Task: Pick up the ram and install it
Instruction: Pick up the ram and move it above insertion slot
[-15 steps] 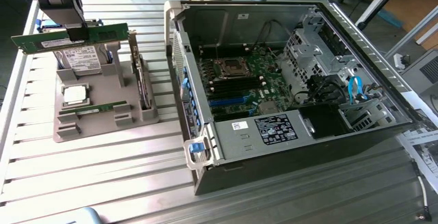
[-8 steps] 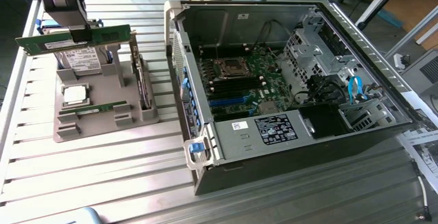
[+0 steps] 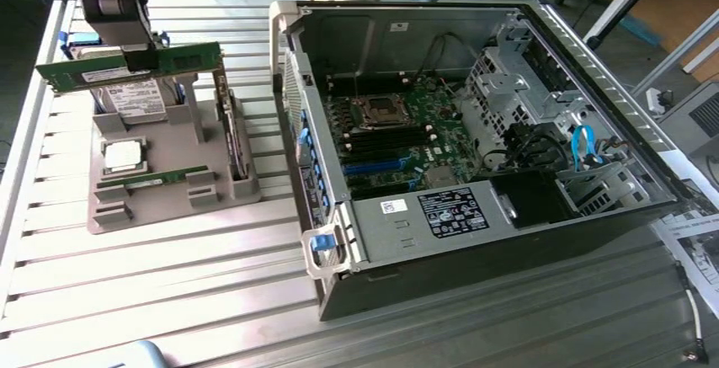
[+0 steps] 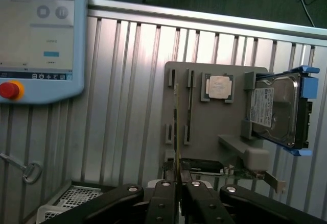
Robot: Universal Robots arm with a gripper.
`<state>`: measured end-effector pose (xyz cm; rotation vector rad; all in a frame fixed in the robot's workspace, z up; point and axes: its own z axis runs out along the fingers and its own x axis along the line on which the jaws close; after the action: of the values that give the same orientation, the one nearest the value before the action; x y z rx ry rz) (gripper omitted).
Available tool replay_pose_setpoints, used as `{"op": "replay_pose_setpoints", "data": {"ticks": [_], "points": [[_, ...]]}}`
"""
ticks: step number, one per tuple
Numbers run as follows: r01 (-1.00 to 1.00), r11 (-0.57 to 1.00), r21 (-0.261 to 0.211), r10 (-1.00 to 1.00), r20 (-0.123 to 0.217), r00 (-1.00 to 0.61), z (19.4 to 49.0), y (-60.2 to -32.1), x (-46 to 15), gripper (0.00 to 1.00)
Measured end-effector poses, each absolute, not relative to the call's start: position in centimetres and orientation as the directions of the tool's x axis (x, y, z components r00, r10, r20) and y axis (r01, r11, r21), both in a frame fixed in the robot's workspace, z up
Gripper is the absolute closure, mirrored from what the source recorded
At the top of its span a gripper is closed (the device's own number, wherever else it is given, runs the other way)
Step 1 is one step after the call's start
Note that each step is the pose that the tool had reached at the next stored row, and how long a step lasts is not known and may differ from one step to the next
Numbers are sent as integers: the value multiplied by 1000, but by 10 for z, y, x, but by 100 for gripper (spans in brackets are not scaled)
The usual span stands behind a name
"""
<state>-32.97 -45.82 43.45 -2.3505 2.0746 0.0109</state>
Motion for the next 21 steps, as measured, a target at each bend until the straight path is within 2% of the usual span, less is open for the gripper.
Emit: {"op": "replay_pose_setpoints", "data": {"ticks": [21], "points": [[-992, -124, 0, -992, -9, 124, 428, -458, -323, 86]]}}
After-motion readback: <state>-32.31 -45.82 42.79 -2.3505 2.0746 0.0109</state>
